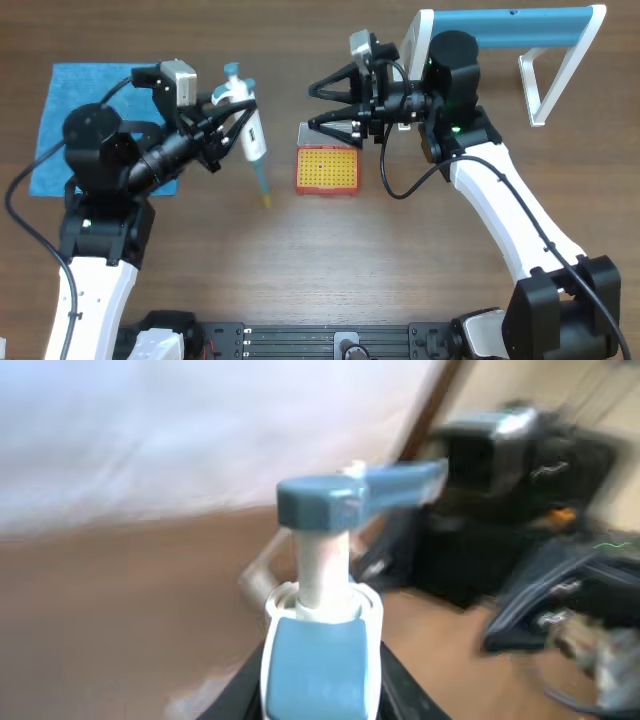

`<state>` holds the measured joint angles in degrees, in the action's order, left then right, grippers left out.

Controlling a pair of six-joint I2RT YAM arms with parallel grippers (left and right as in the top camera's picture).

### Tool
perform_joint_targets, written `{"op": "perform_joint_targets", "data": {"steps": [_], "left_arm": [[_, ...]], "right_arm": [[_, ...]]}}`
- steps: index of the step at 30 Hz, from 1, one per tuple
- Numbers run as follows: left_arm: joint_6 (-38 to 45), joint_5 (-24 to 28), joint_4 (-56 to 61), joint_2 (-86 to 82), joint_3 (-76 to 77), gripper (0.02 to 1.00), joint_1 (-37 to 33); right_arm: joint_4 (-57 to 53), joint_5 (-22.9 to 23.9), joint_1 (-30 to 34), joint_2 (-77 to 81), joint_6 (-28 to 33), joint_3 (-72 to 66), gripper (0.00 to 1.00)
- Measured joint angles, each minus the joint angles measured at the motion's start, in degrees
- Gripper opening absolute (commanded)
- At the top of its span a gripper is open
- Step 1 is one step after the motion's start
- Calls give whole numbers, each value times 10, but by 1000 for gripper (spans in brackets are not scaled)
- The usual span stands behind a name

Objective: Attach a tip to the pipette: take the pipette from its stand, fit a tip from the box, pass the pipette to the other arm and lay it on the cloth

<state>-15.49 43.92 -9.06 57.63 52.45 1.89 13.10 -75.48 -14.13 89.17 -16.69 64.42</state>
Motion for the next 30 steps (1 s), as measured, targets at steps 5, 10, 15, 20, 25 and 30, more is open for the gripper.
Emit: {"op": "perform_joint_targets", "data": {"steps": [5, 10, 15, 20, 25, 30], "left_arm": [[6, -177, -176, 3, -1, 27, 0], [6, -296, -298, 3, 0, 25, 0], [23, -330, -422, 34, 109, 27, -63], [132, -334, -613, 179, 334, 27, -163], [217, -340, -668, 340, 482, 25, -201], [270, -366, -668, 467, 546, 25, -202]], "right_arm": [[-257, 226, -7, -8, 114, 3, 779], [-328, 606, -65, -117, 188, -2, 783], [-388, 816, -70, -317, 208, -1, 783], [-513, 894, -70, -508, 208, 1, 783], [-624, 971, -70, -672, 157, 3, 783], [-652, 1025, -70, -729, 117, -49, 783]]}}
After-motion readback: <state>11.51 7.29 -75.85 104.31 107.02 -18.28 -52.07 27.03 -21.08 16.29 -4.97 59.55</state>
